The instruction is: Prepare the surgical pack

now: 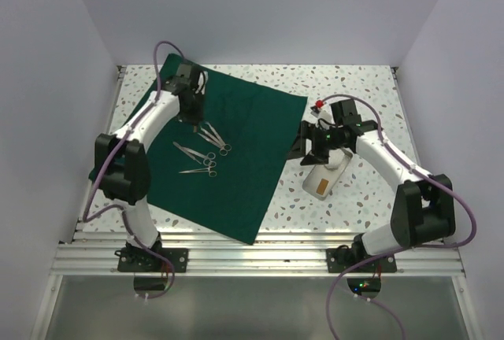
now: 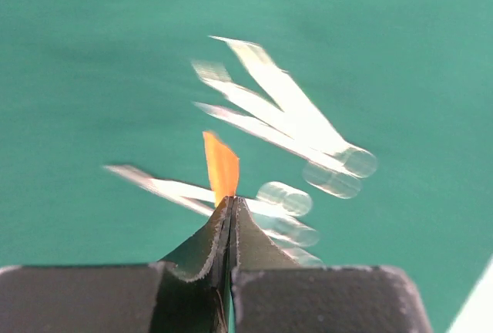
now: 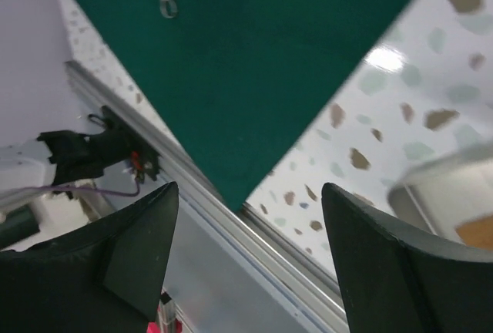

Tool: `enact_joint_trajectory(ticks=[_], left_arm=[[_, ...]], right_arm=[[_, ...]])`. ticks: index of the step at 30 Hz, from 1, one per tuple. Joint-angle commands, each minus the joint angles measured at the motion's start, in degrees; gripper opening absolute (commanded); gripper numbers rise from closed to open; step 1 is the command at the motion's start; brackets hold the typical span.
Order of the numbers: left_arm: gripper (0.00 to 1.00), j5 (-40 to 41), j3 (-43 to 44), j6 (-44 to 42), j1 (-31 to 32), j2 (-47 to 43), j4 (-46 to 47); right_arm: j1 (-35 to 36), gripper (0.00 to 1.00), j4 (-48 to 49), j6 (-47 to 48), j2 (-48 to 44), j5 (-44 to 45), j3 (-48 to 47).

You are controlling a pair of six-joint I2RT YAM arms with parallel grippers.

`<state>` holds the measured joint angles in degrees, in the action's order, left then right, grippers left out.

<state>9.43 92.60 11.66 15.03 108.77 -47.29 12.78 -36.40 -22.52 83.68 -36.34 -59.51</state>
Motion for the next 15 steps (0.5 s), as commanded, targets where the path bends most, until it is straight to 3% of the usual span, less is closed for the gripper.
enact_joint_trajectory(ticks=[1, 2, 4, 10, 15], left_arm=[[0.0, -29.16, -6.09, 1.7, 0.53, -6.89, 5.7], [0.0, -37.99, -9.94, 2.74, 0.97, -9.43, 7.37], [0.0, -47.87, -14.09, 4.59, 2.19, -13.91, 14.4], [0.0, -64.76, -25.86, 13.62, 4.39, -23.06, 29.16], [0.0, -72.97, -35.19, 30.66, 5.1, -30.88, 53.23]], right_arm=[[2.42, 0.8, 12.39, -2.7, 1.05, -12.69, -3.33], [2.6, 0.8, 13.97, -2.7, 1.31, -16.27, -3.68], [3.13, 0.82, 18.46, -4.19, 1.4, -19.02, -3.51], [5.85, 0.85, 26.28, -7.79, 1.31, -27.91, -2.9], [8.75, 0.84, 34.46, -11.67, 0.09, -31.07, -0.7]])
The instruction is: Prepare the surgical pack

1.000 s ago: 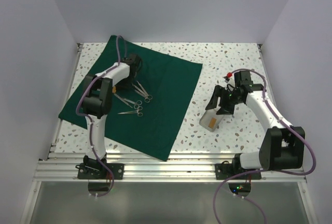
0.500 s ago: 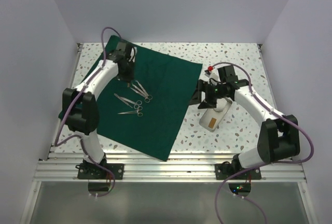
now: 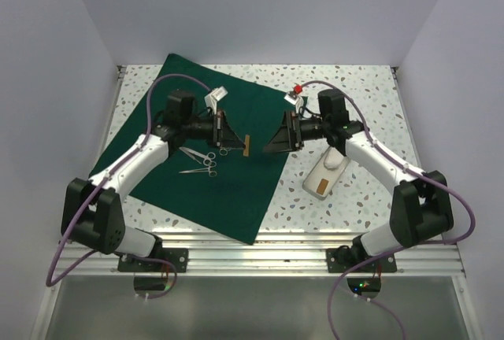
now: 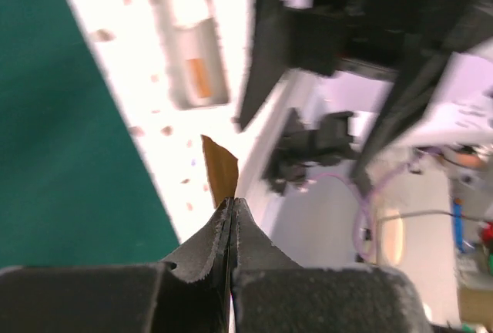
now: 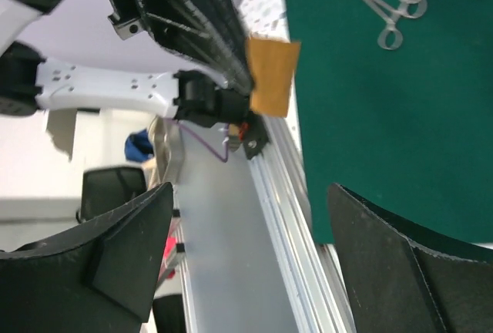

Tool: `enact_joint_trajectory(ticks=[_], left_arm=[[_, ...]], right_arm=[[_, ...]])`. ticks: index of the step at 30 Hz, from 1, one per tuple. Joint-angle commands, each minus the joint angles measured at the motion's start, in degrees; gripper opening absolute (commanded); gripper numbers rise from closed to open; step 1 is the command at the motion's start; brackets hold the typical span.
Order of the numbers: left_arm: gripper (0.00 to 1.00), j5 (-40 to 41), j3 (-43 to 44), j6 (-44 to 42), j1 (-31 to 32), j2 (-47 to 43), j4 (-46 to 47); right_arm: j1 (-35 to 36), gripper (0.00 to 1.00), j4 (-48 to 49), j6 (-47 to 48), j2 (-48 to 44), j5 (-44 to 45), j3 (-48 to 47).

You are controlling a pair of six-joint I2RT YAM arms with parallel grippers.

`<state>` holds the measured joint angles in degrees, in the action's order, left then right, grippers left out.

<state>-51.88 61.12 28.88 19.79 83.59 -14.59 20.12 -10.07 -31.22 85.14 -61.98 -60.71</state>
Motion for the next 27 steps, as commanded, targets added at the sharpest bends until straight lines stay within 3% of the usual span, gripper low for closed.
enact_joint_trajectory(ticks=[1, 8, 11, 13, 18, 24, 26, 27], left_arm=[[0.0, -13.49, -4.6, 14.87, 0.34, -6.33, 22.65], [0.0, -18.52, -9.0, 25.86, 2.18, -8.88, 39.18], [0.0, -18.52, -9.18, 27.01, 3.23, -8.8, 40.08], [0.0, -18.78, -9.27, 27.19, 3.67, -8.62, 40.34], [0.0, -19.05, -9.27, 27.45, 4.29, -7.92, 40.52], [0.0, -19.05, -8.92, 27.1, 4.73, -6.52, 40.43], [0.0, -19.14, -8.48, 27.1, 4.82, -6.16, 40.52], [0.0, -19.23, -8.39, 27.1, 4.82, -5.9, 40.69]], right_arm=[[1.33, 0.84, 8.48, -2.97, -1.56, -5.7, 0.5], [2.38, 0.75, 15.68, -8.15, -3.14, -8.16, 1.82], [2.82, 0.72, 18.4, -12.51, -3.84, -8.86, 2.78], [3.0, 0.71, 26.56, -16.92, -4.46, -9.04, 4.1], [3.52, 0.68, 36.14, -24.92, -3.76, -8.51, 4.81], [5.1, 0.63, 37.31, -26.87, -3.32, -7.81, 2.97], [5.63, 0.58, 36.87, -26.96, -2.97, -7.63, 2.7], [5.81, 0.51, 36.96, -26.87, -2.79, -7.37, 2.7]])
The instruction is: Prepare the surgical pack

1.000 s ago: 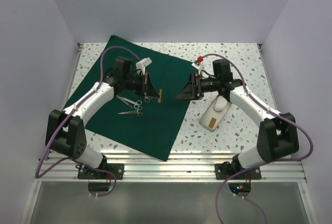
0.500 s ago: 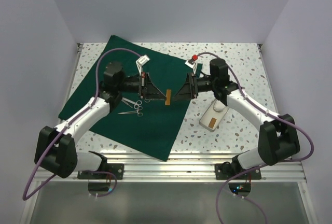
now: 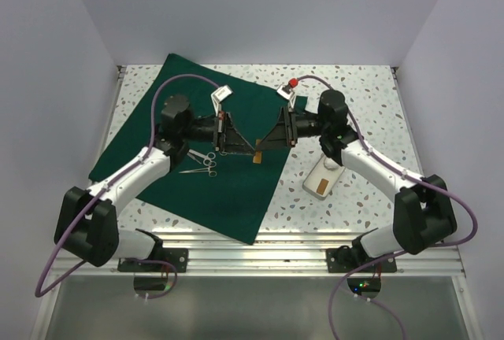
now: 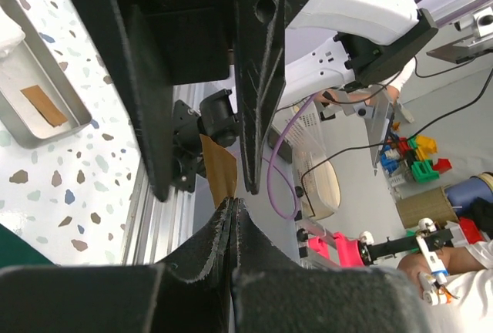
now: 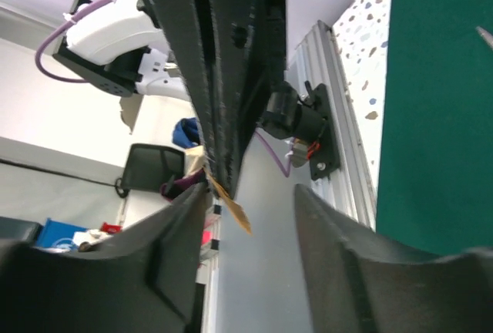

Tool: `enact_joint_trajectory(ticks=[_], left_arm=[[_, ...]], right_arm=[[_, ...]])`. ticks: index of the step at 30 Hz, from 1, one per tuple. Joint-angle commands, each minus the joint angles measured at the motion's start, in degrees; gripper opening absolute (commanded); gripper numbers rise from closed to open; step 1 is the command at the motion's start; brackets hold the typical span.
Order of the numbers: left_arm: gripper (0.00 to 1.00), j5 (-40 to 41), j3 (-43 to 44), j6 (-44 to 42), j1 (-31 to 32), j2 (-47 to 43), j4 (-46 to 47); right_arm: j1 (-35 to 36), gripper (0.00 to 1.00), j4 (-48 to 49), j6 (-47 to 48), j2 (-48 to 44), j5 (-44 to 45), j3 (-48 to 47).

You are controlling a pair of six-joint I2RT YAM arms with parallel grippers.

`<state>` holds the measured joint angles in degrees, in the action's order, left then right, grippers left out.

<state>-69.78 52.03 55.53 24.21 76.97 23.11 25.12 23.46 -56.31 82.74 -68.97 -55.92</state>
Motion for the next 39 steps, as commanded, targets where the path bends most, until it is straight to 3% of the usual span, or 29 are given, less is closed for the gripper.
enact_joint_trajectory(ticks=[1, 2, 3, 5, 6, 7, 9, 10, 11, 13, 14, 16, 18, 21, 29, 32, 39], left_arm=[[0.0, -1.41, 0.88, 0.37, 0.49, 0.99, 2.99], [0.0, -1.41, 0.97, 0.28, 0.49, 1.08, 2.9], [0.0, -1.41, 1.05, 0.02, 0.58, 1.34, 2.73], [0.0, -1.33, 1.23, -0.5, 0.49, 1.6, 1.51], [0.0, -1.15, 1.75, -2.68, 0.23, 2.13, 0.1], [0.09, -0.8, 2.19, -4.62, -0.12, 2.48, -4.96], [0.22, 0.07, 2.46, -8.85, -1.96, 3.19, -8.51], [0.36, 0.52, 2.37, -10.08, -2.75, 3.27, -11.48], [0.42, 1.13, 2.37, -11.65, -4.76, 3.27, -13.69], [0.52, 4.38, 3.07, -18.5, -6.88, 3.62, -22.61], [0.53, 5.69, 3.51, -20.96, -8.28, 4.15, -26.5], [0.58, 13.59, 6.67, -30.45, -9.26, 5.29, -39.29], [0.6, 22.61, 9.21, -35.81, -9.7, 7.57, -45.5], [0.6, 33.77, 9.5, -34.98, -10.49, 10.13, -52.55], [0.78, 52.54, 5.98, -24.16, -10.94, 6.97, -58.09], [0.81, 55.1, 6.85, -22.83, -10.94, 7.66, -59.32], [0.89, 64.41, 12.21, -22.22, -11.02, 9.77, -64.93]], right_arm=[[0.8, 0.47, 3.43, -1.78, -0.39, -0.2, -2.09], [0.89, 0.42, 3.43, -1.87, -0.39, 0.06, -2.0], [0.98, 0.28, 3.43, -1.87, -0.39, 0.24, -1.91], [0.89, 0.13, 2.91, -1.69, -0.3, 0.68, -1.65], [0.8, 0.0, 2.03, -1.17, -0.3, 0.77, -1.73], [0.8, 0.0, 0.2, -0.21, -0.3, 1.46, -2.17], [0.54, 0.0, -10.33, 6.89, -0.47, 2.69, -2.96], [0.19, 0.0, -15.15, 10.14, -1.0, 5.31, -3.49], [-1.47, 0.0, -27.12, 18.0, -1.09, 7.69, -4.89], [-4.1, 0.0, -37.39, 24.03, -1.18, 11.99, -5.95], [-7.42, 0.0, -45.44, 28.32, -1.35, 17.41, -5.95], [-13.48, 0.0, -52.17, 32.04, -1.79, 23.32, -5.08], [-17.37, 0.0, -60.27, 36.53, -2.14, 31.24, -4.2], [-24.32, 0.0, -64.5, 38.91, -1.62, 37.56, -0.69], [-25.04, 0.02, -61.52, 37.68, 2.16, 45.06, 5.12], [-24.95, 0.1, -61.35, 38.12, 3.13, 49.19, 5.65], [-24.95, 0.43, -63.89, 39.0, 3.31, 51.3, 4.86]])
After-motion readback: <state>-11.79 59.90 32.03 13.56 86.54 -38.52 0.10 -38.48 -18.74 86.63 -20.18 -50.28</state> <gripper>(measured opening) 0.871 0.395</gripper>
